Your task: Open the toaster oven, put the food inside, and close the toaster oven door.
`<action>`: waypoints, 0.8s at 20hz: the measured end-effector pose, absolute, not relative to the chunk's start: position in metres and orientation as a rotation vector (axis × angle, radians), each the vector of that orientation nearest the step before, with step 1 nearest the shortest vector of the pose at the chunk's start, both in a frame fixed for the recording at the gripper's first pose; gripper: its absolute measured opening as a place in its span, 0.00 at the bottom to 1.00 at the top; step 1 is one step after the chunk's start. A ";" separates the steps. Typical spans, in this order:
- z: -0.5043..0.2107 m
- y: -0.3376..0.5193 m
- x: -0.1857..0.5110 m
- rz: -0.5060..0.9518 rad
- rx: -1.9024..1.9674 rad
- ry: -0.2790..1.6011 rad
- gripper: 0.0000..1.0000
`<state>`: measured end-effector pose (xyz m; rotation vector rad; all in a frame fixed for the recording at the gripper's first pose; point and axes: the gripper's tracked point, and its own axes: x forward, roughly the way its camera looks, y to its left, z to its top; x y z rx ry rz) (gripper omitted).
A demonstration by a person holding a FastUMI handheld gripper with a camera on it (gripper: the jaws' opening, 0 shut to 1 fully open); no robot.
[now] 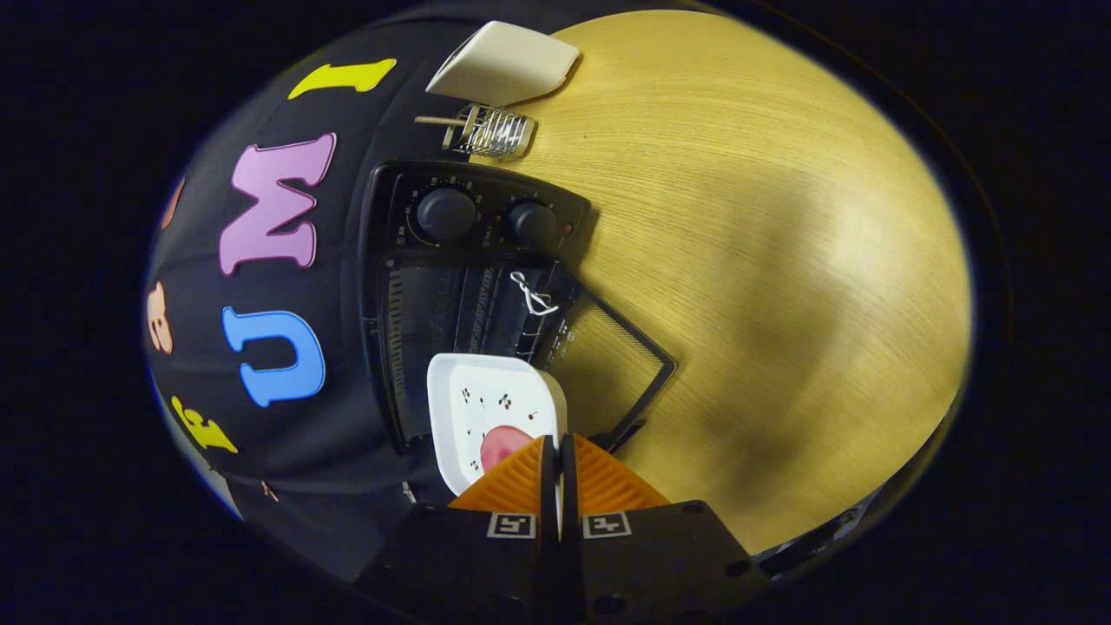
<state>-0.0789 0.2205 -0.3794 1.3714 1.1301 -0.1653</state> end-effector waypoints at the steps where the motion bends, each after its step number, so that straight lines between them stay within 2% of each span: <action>1: -0.383 0.226 -0.073 -0.206 1.384 1.116 0.05; 12: -0.410 0.249 -0.007 -0.641 1.509 0.947 0.05; 16: -0.413 0.278 0.010 -0.669 1.613 0.930 0.07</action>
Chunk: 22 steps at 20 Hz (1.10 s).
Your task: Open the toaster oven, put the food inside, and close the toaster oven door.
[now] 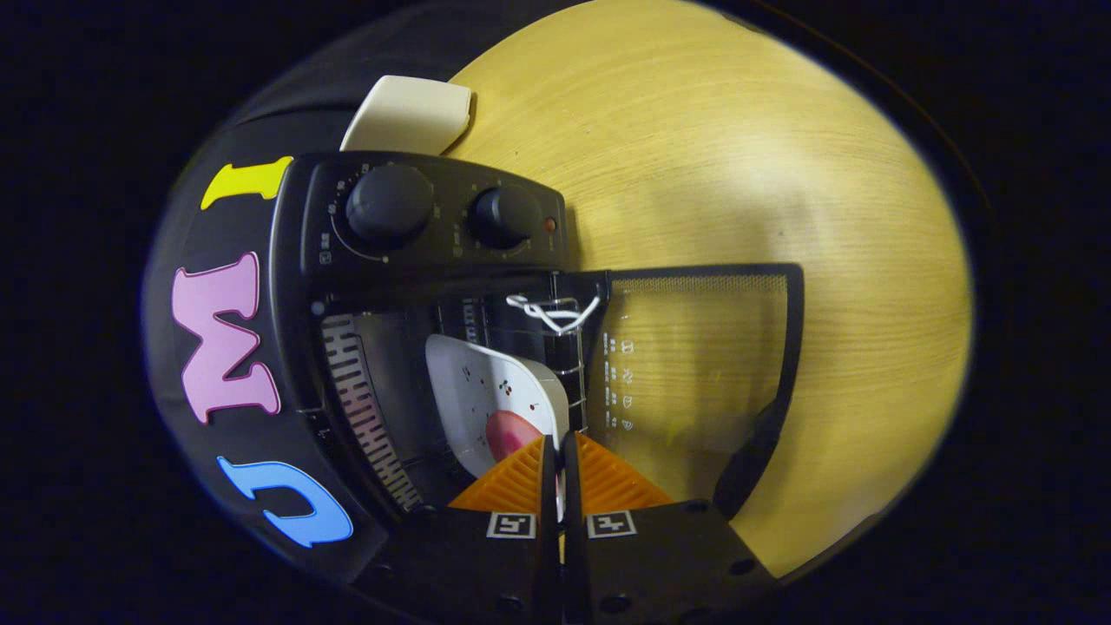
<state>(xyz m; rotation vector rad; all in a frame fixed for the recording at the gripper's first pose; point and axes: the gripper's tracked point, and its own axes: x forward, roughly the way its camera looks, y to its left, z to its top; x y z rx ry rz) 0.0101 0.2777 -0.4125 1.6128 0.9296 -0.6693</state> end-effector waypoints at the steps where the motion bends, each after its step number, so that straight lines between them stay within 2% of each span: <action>1: -0.412 0.285 0.014 -0.656 1.637 0.925 0.08; 2: -0.409 0.289 0.015 -0.636 1.654 0.923 0.09; 7: -0.395 0.300 0.002 -0.516 1.629 0.990 0.42; 9: -0.384 0.303 -0.012 -0.460 1.622 1.052 0.62; 10: -0.379 0.304 -0.017 -0.440 1.614 1.077 0.85; 12: -0.368 0.298 -0.033 -0.394 1.548 1.126 0.99; 17: -0.353 0.291 -0.069 -0.209 1.329 1.260 0.99; 22: -0.346 0.276 -0.093 -0.014 0.998 1.280 0.99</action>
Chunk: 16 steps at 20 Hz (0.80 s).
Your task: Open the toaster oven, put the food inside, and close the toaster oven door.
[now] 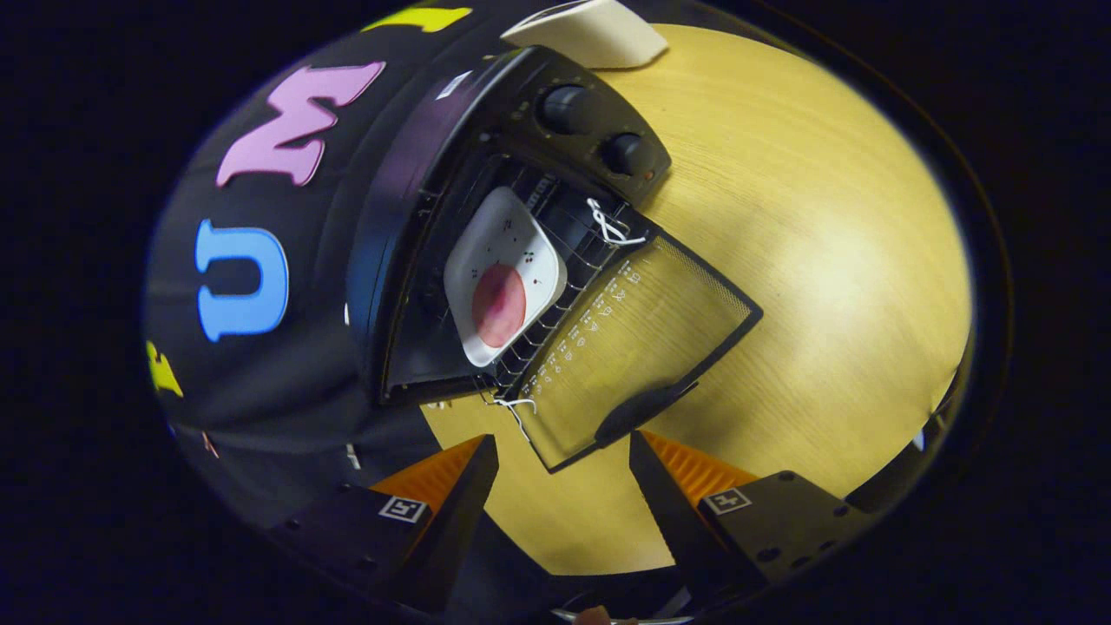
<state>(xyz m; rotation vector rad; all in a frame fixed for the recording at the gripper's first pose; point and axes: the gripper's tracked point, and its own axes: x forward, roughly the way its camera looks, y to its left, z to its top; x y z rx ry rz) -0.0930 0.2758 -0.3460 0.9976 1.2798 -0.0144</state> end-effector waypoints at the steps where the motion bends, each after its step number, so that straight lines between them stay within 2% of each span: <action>1: -0.349 0.267 -0.099 0.008 0.880 1.277 0.99; 10: -0.381 0.273 -0.129 0.229 0.199 1.154 0.99; 16: -0.428 0.289 -0.149 0.225 0.097 1.192 0.99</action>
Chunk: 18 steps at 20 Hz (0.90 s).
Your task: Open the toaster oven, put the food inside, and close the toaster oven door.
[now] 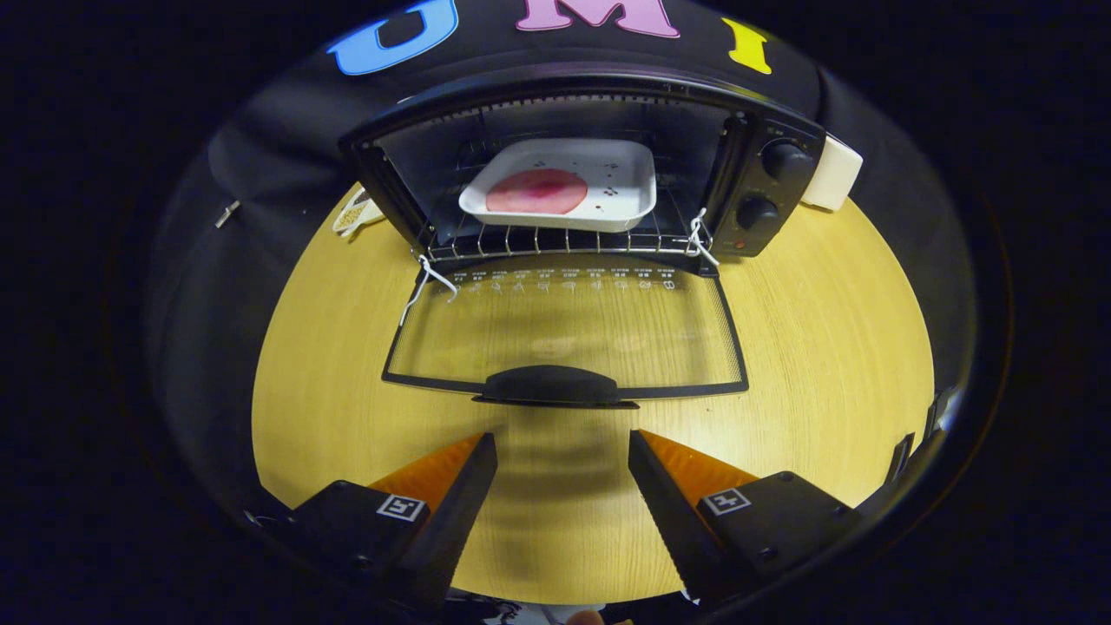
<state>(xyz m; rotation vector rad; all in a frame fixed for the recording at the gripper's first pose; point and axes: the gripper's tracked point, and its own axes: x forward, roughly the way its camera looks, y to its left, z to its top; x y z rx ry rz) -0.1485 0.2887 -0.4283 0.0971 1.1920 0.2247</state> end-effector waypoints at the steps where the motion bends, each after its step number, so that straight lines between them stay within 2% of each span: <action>1: -0.434 0.290 -0.150 0.218 0.081 1.200 0.99; 10: -0.465 0.294 -0.132 0.114 0.038 1.207 0.99; 18: -0.464 0.296 -0.127 0.130 0.060 1.192 0.99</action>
